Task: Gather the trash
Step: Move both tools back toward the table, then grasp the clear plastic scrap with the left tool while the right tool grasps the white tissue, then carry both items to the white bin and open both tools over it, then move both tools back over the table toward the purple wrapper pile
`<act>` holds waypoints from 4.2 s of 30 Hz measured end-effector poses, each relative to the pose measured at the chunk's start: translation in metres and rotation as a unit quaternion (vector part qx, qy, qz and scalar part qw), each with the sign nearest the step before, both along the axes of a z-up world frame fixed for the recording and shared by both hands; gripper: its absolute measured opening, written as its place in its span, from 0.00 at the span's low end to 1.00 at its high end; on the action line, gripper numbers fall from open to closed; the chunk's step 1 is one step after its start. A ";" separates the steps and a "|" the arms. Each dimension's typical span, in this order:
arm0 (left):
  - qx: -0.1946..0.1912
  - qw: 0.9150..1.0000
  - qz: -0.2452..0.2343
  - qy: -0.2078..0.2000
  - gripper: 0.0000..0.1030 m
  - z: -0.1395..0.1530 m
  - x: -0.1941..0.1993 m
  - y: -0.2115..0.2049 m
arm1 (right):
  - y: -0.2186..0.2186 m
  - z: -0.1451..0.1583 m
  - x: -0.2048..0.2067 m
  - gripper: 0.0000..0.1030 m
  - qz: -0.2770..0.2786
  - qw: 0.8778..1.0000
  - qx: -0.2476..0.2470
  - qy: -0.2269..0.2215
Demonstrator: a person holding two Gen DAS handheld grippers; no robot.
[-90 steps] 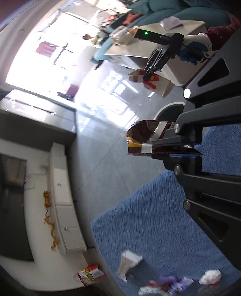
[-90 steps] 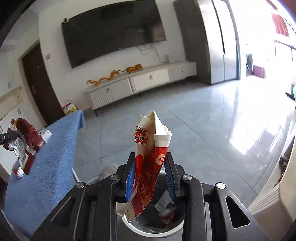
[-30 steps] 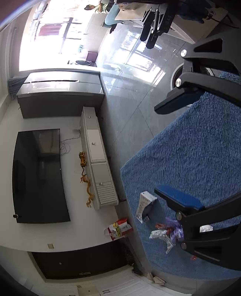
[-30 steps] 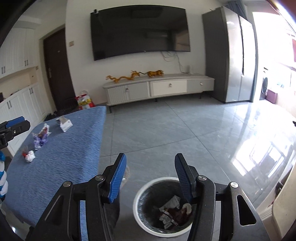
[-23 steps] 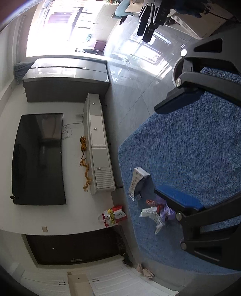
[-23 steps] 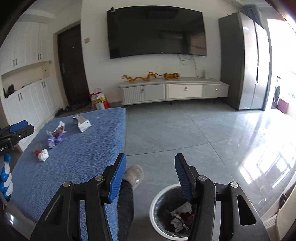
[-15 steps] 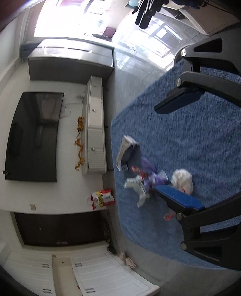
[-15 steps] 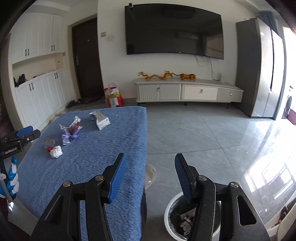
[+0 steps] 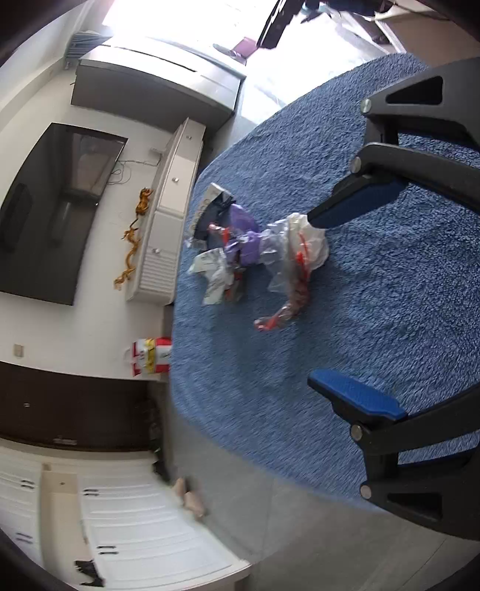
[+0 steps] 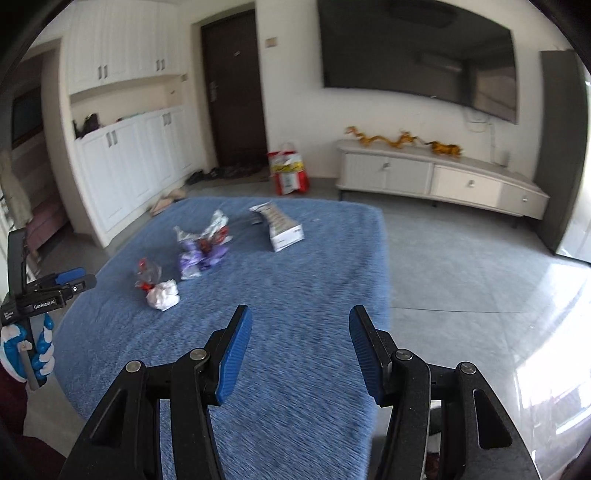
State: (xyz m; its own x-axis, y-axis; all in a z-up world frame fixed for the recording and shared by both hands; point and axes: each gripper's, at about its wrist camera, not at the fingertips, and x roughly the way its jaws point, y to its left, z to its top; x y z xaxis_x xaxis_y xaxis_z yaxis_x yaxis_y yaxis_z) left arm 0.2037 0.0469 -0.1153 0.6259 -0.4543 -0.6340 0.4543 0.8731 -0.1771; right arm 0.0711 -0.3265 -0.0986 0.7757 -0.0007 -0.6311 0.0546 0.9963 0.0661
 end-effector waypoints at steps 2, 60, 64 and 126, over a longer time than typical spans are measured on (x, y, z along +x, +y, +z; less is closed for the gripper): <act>-0.005 1.000 -0.011 0.009 0.75 -0.004 0.004 -0.003 | 0.007 -0.006 0.013 0.53 0.018 1.000 0.004 0.007; -0.034 0.998 0.033 0.049 0.01 -0.045 0.073 -0.033 | 0.057 -0.064 0.086 0.21 0.132 0.981 0.133 0.057; -0.037 0.999 0.008 0.025 0.01 -0.020 0.047 -0.045 | 0.011 -0.051 0.039 0.21 0.070 0.988 0.135 0.028; 0.114 0.932 -0.343 -0.015 0.45 0.001 -0.147 -0.451 | -0.225 -0.184 -0.213 0.44 -0.312 0.940 0.123 0.059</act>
State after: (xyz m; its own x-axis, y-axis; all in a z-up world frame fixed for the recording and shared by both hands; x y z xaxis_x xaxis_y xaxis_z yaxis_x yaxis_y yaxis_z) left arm 0.0567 -0.4040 -0.1139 0.2580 -0.6093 -0.7498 0.9211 0.3893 0.0006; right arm -0.1416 -0.5513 -0.2829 0.5964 -0.2752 -0.7540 0.6456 0.7226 0.2470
